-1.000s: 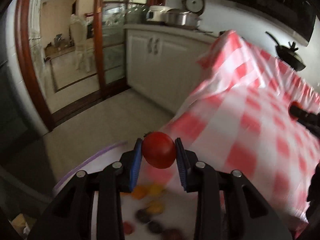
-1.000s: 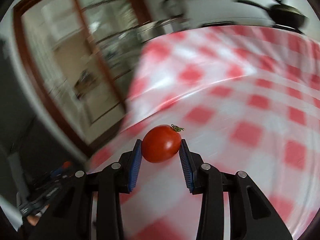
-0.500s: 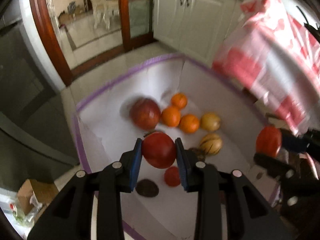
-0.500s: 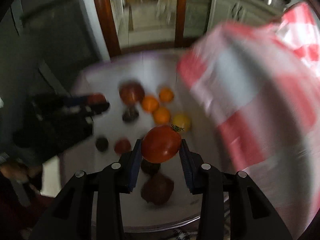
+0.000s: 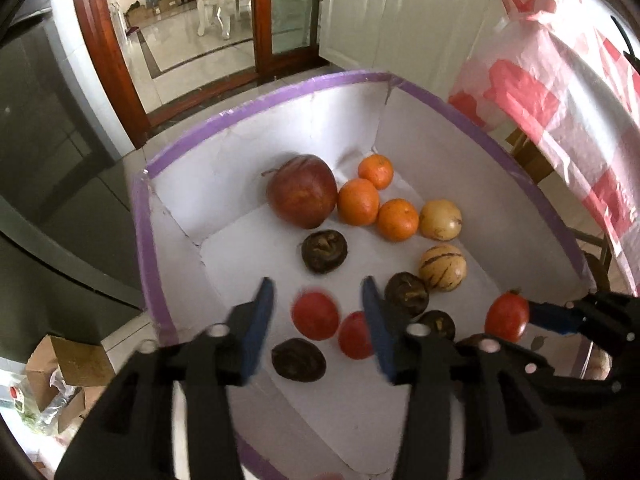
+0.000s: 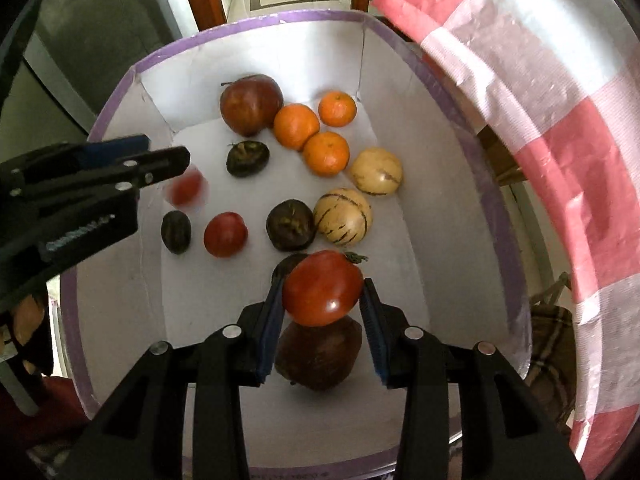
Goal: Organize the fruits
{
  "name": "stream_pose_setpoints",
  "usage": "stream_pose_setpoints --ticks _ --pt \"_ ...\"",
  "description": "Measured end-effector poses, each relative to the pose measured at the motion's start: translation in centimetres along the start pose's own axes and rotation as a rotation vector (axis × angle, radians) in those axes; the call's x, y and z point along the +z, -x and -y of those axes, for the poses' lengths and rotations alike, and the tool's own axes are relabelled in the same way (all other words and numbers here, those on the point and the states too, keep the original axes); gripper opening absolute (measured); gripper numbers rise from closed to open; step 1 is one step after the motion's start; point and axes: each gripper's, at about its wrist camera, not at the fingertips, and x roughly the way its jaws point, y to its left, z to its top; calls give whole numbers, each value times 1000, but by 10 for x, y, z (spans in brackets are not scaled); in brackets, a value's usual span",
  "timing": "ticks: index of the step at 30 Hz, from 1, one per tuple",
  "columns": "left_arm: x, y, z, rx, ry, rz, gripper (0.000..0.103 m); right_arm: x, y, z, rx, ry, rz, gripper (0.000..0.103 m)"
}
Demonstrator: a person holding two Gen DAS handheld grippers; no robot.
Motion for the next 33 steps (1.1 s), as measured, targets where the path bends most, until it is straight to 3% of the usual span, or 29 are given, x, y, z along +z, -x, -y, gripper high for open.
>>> stream_pose_setpoints --ticks 3,7,9,13,14,19,33 --pt "1 12 -2 -8 18 70 81 0 3 1 7 -11 13 54" --pt "8 29 -8 -37 56 167 101 1 8 0 22 -21 33 58" --pt "13 31 -6 -40 47 152 101 1 9 0 28 -22 37 58" --pt "17 32 3 167 11 119 101 2 14 -1 35 -25 47 58" --pt "18 30 4 183 5 105 101 2 15 0 36 -28 48 59" --pt "15 21 4 59 20 34 101 2 16 1 39 -38 47 59" --pt "13 16 3 53 20 7 101 2 16 1 40 -38 46 59"
